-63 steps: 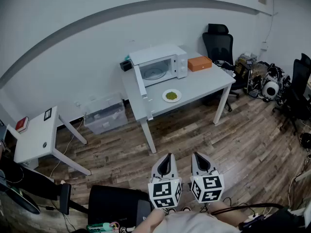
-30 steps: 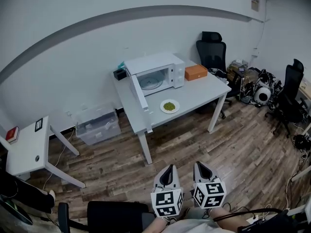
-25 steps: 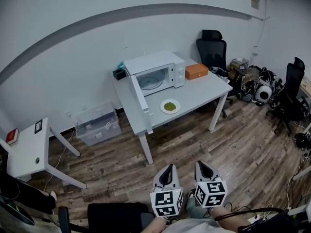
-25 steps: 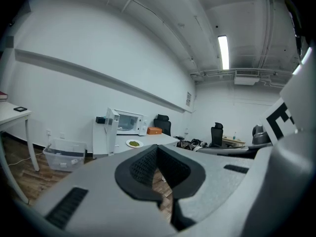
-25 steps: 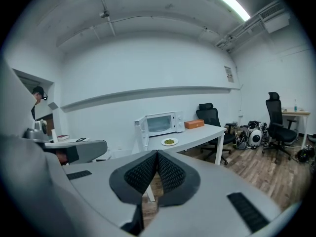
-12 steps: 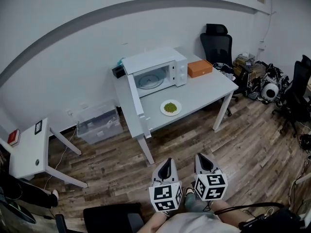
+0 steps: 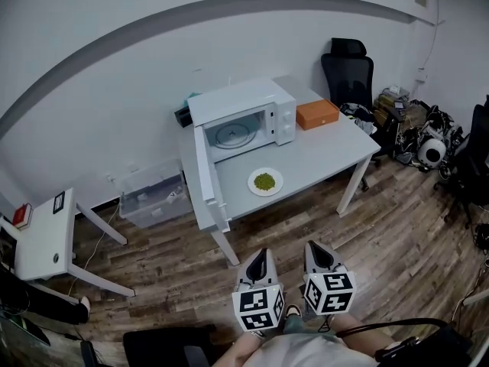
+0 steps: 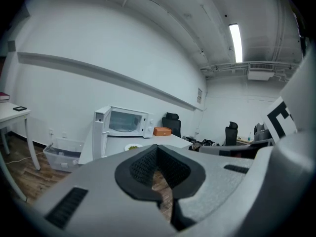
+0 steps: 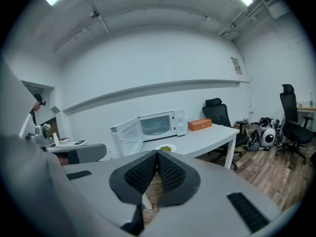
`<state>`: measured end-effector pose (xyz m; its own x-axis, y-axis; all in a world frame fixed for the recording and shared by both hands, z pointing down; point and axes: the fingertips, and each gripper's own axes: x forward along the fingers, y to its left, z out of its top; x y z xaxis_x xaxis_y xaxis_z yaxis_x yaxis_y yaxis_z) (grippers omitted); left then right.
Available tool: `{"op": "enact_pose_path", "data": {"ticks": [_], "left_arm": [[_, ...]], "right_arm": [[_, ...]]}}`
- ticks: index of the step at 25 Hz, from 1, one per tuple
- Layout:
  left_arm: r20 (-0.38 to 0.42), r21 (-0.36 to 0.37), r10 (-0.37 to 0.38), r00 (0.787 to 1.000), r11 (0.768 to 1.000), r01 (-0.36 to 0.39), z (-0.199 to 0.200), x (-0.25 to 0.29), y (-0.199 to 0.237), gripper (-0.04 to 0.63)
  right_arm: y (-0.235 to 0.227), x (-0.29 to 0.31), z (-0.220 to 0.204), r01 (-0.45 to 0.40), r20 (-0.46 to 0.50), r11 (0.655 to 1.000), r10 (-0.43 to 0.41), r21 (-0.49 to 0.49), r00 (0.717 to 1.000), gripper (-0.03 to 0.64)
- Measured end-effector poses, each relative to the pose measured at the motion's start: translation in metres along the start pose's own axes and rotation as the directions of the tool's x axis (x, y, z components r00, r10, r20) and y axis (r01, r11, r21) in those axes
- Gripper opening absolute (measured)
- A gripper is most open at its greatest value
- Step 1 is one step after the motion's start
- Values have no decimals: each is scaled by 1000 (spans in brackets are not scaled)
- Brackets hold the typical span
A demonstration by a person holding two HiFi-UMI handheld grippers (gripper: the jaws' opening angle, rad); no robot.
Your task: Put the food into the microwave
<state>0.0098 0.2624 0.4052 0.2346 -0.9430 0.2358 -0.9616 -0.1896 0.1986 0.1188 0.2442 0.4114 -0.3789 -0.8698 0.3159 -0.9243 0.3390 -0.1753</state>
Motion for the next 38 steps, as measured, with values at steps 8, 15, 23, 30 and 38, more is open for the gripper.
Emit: {"op": "enact_pose_path", "data": {"ticks": [8, 15, 23, 30, 38], "left_arm": [[-15, -20, 60, 998, 998, -60, 3, 41, 0, 1], [-18, -30, 118, 993, 993, -118, 4, 68, -1, 2], [-32, -41, 164, 986, 985, -165, 4, 94, 7, 1], [-40, -46, 190, 981, 980, -191, 5, 112, 12, 2], [-39, -42, 217, 975, 975, -218, 7, 126, 20, 1]], "right_arm": [[-22, 36, 11, -60, -21, 998, 60, -13, 998, 17], [-40, 63, 17, -108, -40, 994, 108, -12, 993, 17], [-52, 95, 22, -147, -64, 989, 146, -8, 987, 17], [-61, 113, 24, -176, -83, 984, 174, -14, 981, 17], [-66, 128, 25, -192, -89, 981, 190, -10, 978, 17]]}}
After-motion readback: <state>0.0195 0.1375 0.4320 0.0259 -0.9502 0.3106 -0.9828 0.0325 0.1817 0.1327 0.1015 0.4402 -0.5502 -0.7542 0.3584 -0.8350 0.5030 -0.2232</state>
